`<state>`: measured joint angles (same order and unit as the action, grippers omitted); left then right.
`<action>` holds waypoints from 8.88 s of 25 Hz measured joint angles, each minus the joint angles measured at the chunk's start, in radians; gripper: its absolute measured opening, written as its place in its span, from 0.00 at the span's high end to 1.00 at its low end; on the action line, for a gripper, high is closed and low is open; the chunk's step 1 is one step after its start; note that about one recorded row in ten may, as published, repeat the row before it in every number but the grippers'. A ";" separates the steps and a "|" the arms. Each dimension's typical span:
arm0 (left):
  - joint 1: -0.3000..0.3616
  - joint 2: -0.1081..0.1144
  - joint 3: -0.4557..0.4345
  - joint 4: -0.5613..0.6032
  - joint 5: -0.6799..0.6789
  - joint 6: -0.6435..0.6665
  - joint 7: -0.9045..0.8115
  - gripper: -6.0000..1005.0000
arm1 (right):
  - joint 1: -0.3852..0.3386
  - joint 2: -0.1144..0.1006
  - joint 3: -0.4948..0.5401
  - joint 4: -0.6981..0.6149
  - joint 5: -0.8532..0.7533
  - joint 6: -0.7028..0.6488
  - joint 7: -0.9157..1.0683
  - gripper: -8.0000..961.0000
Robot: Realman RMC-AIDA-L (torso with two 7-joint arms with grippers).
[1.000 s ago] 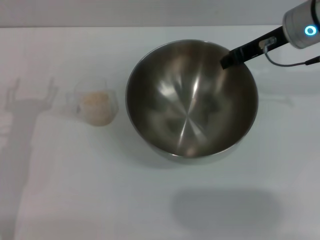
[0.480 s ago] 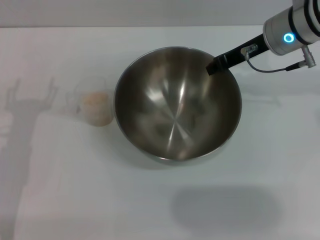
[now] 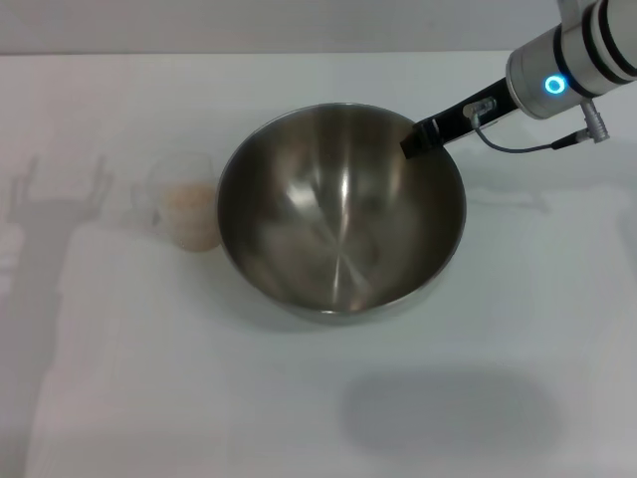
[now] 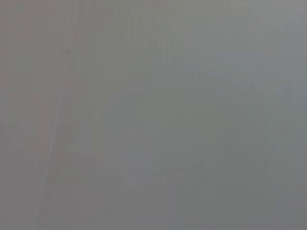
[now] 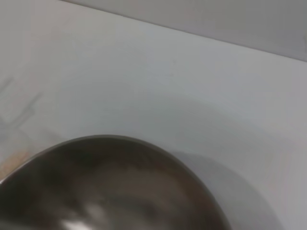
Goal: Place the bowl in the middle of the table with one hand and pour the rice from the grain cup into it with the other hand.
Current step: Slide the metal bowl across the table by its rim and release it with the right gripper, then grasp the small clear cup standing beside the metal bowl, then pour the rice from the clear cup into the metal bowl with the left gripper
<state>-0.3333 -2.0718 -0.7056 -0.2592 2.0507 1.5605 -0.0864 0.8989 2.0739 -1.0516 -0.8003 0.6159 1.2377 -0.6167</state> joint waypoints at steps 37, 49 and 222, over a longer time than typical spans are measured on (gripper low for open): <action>0.041 -0.003 0.008 -0.002 0.002 0.037 -0.001 0.25 | -0.266 0.008 -0.350 -0.407 0.319 -0.666 -0.232 0.58; 0.064 -0.007 0.033 -0.005 0.002 0.012 -0.001 0.26 | -0.378 0.012 -0.811 -0.267 0.597 -1.602 -0.551 0.58; -0.081 -0.008 0.245 -0.249 0.001 -0.181 1.005 0.96 | -0.264 -0.011 -1.027 0.566 0.256 -2.476 0.552 0.37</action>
<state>-0.4143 -2.0794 -0.4609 -0.5082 2.0520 1.3791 0.9185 0.6350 2.0632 -2.0784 -0.2346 0.8720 -1.2378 -0.0649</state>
